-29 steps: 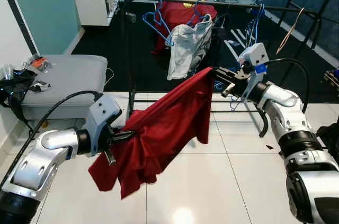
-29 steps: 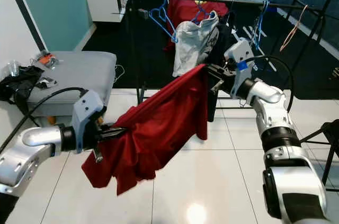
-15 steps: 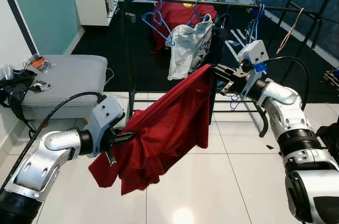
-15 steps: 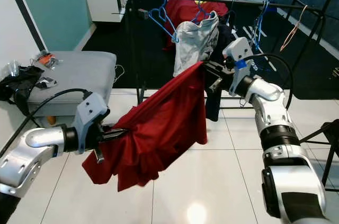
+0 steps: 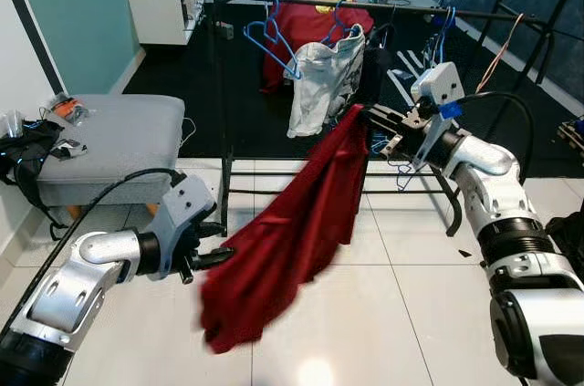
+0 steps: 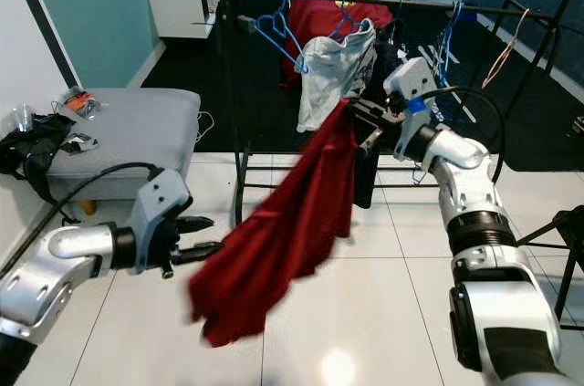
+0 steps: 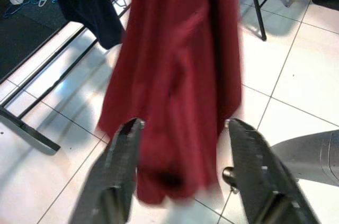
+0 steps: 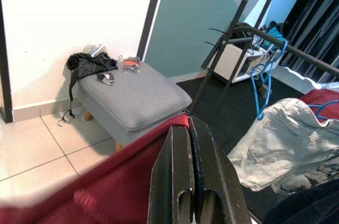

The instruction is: Hang hanger

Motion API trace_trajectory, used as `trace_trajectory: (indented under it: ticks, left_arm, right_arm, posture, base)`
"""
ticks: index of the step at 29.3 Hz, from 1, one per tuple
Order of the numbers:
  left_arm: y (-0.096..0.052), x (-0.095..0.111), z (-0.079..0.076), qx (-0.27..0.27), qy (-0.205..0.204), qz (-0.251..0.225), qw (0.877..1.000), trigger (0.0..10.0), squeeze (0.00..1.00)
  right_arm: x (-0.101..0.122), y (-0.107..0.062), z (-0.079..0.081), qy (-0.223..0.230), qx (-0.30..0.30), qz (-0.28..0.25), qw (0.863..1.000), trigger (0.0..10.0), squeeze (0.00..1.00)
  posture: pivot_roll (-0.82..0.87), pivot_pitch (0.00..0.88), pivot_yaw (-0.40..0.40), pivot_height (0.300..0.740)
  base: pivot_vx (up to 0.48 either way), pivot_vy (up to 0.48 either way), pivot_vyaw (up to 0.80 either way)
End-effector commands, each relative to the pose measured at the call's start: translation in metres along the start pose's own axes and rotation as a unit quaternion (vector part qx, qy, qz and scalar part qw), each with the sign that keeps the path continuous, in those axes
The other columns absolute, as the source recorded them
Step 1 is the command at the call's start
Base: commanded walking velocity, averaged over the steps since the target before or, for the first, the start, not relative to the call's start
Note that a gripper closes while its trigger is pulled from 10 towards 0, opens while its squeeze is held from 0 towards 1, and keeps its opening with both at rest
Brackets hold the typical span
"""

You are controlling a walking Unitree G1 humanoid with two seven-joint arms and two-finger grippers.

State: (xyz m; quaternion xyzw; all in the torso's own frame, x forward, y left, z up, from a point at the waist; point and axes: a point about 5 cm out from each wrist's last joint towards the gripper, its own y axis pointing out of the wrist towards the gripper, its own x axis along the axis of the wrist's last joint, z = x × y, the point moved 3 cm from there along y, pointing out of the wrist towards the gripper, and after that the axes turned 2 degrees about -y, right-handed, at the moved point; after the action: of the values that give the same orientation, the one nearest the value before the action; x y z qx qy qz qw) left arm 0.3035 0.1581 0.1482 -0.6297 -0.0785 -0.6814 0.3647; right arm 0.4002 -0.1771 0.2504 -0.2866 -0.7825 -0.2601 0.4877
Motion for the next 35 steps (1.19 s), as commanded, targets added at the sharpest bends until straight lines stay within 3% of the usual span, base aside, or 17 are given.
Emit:
trace_trajectory:
  ticks: [1, 4, 6, 7, 8, 9, 10, 13, 14, 15, 22, 23, 25, 26, 30, 34, 35]
  left_arm:
    - [0.002, -0.004, -0.003, -0.004, -0.003, 0.005, 1.000, 10.0, 1.00]
    - [0.002, -0.004, -0.003, -0.002, -0.001, 0.005, 1.000, 10.0, 1.00]
    - [0.003, -0.006, -0.002, 0.007, 0.008, 0.010, 1.000, 10.0, 0.91]
    - [0.003, -0.006, -0.002, 0.007, 0.008, 0.010, 1.000, 10.0, 0.91]
    - [0.004, -0.007, -0.001, 0.012, 0.012, 0.011, 1.000, 10.0, 0.83]
    - [0.004, -0.007, -0.001, 0.012, 0.012, 0.011, 1.000, 10.0, 0.83]
    - [0.004, -0.007, -0.001, 0.016, 0.014, 0.013, 1.000, 10.0, 0.58]
    - [0.005, -0.008, -0.001, 0.018, 0.015, 0.014, 1.000, 10.0, 0.58]
    - [0.005, -0.008, -0.002, 0.016, 0.014, 0.015, 1.000, 10.0, 0.14]
    - [0.006, -0.009, -0.005, 0.013, 0.013, 0.015, 1.000, 10.0, 0.00]
    - [0.014, -0.008, -0.016, 0.002, 0.004, 0.006, 1.000, 10.0, 0.00]
    - [0.023, -0.005, -0.023, -0.005, -0.008, -0.009, 1.000, 10.0, 0.00]
    - [0.026, -0.004, -0.026, -0.009, -0.014, -0.015, 1.000, 10.0, 0.00]
    - [0.029, -0.003, -0.029, -0.011, -0.025, -0.021, 0.999, 10.0, 1.00]
    - [0.034, -0.001, -0.033, -0.014, -0.044, -0.032, 0.998, 10.0, 1.00]
    - [0.051, 0.000, -0.039, -0.002, -0.052, -0.039, 0.998, 10.0, 1.00]
    - [0.051, 0.000, -0.039, -0.002, -0.052, -0.039, 0.998, 10.0, 1.00]
  right_arm:
    - [0.012, 0.002, -0.005, -0.005, -0.005, -0.020, 1.000, 0.0, 0.00]
    - [0.012, 0.003, -0.004, -0.004, -0.001, -0.020, 1.000, 0.0, 0.00]
    - [0.012, 0.003, -0.003, -0.004, 0.004, -0.019, 1.000, 0.0, 0.00]
    - [0.012, 0.003, -0.003, -0.004, 0.004, -0.019, 1.000, 0.0, 0.00]
    - [0.012, 0.003, -0.003, -0.005, 0.006, -0.018, 1.000, 0.0, 0.00]
    - [0.012, 0.003, -0.003, -0.005, 0.006, -0.018, 1.000, 0.0, 0.00]
    - [0.013, 0.003, -0.004, -0.005, 0.008, -0.017, 1.000, 0.0, 0.00]
    - [0.013, 0.003, -0.004, -0.005, 0.009, -0.016, 1.000, 0.0, 0.00]
    - [0.013, 0.003, -0.004, -0.005, 0.012, -0.015, 1.000, 0.0, 0.00]
    - [0.012, 0.004, -0.003, -0.004, 0.015, -0.014, 1.000, 0.0, 0.00]
    - [0.002, 0.006, 0.001, -0.001, 0.019, 0.018, 1.000, 0.0, 0.00]
    - [-0.014, 0.009, 0.005, 0.021, 0.001, 0.057, 0.998, 0.0, 0.00]
    - [-0.019, 0.010, 0.006, 0.032, -0.005, 0.068, 0.997, 0.0, 0.00]
    - [-0.025, 0.012, 0.009, 0.048, -0.013, 0.078, 0.996, 0.0, 0.00]
    - [-0.033, 0.017, 0.015, 0.078, -0.022, 0.090, 0.993, 0.0, 0.00]
    - [-0.054, 0.031, 0.035, 0.161, -0.048, 0.122, 0.978, 0.0, 0.00]
    - [-0.054, 0.031, 0.035, 0.161, -0.048, 0.122, 0.978, 0.0, 0.00]
  posture:
    - [-0.08, 0.023, -0.072, 0.740]
    - [-0.08, 0.023, -0.072, 0.740]
    - [-0.09, 0.024, -0.074, 0.740]
    - [-0.09, 0.024, -0.074, 0.740]
    - [-0.09, 0.026, -0.077, 0.740]
    - [-0.09, 0.026, -0.077, 0.740]
    - [-0.09, 0.026, -0.079, 0.740]
    - [-0.09, 0.027, -0.078, 0.740]
    - [-0.09, 0.028, -0.079, 0.740]
    - [-0.09, 0.029, -0.081, 0.740]
    - [-0.09, 0.032, -0.083, 0.740]
    - [-0.09, 0.033, -0.084, 0.740]
    - [-0.09, 0.034, -0.085, 0.740]
    - [-0.09, 0.034, -0.086, 0.740]
    - [-0.09, 0.034, -0.087, 0.740]
    - [-0.09, 0.036, -0.093, 0.740]
    - [-0.09, 0.036, -0.093, 0.740]
  base:
    - [0.000, 0.000, 0.00]
    - [0.000, 0.000, 0.00]
    - [0.000, 0.000, 0.00]
    - [0.000, 0.000, 0.00]
    - [0.000, 0.000, 0.00]
    - [0.000, 0.000, 0.00]
    - [0.000, 0.000, 0.00]
    - [0.000, 0.000, 0.00]
    - [0.000, 0.000, 0.00]
    - [0.000, 0.000, 0.00]
    - [0.000, 0.000, 0.00]
    - [0.000, 0.000, 0.00]
    - [0.000, 0.000, 0.00]
    - [0.000, 0.000, 0.00]
    - [0.000, 0.000, 0.00]
    - [0.000, 0.000, 0.00]
    - [0.000, 0.000, 0.00]
